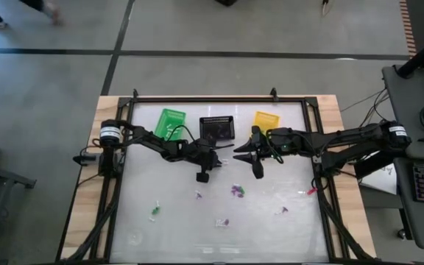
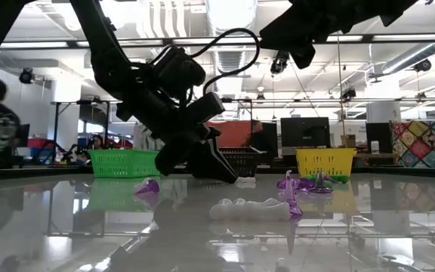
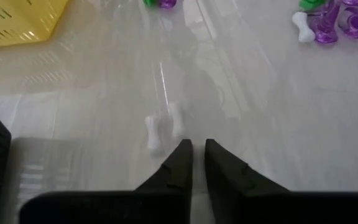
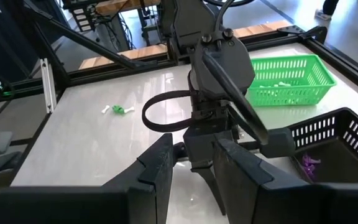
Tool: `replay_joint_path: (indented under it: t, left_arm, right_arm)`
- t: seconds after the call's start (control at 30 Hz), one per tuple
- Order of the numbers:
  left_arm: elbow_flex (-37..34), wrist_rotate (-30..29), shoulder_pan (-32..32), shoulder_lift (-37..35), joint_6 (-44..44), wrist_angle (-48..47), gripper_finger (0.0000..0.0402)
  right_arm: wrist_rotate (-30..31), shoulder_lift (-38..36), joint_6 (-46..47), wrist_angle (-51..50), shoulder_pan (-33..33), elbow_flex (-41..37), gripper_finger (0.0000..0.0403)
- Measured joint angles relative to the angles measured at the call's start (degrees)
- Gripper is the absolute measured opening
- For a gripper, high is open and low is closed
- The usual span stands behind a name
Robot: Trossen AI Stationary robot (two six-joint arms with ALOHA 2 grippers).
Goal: Sort Halloween decoration
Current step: Put the white bone toy into the green basket
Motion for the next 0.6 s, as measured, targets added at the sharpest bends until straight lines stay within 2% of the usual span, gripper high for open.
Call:
replay_joint_path:
  t: [0.6]
  left_arm:
    - [-0.14,-0.13,0.08,-3.27,-4.53,0.05,0.0000]
  right_arm:
    - [0.00,0.00,0.00,0.00,0.00,0.00,0.0105]
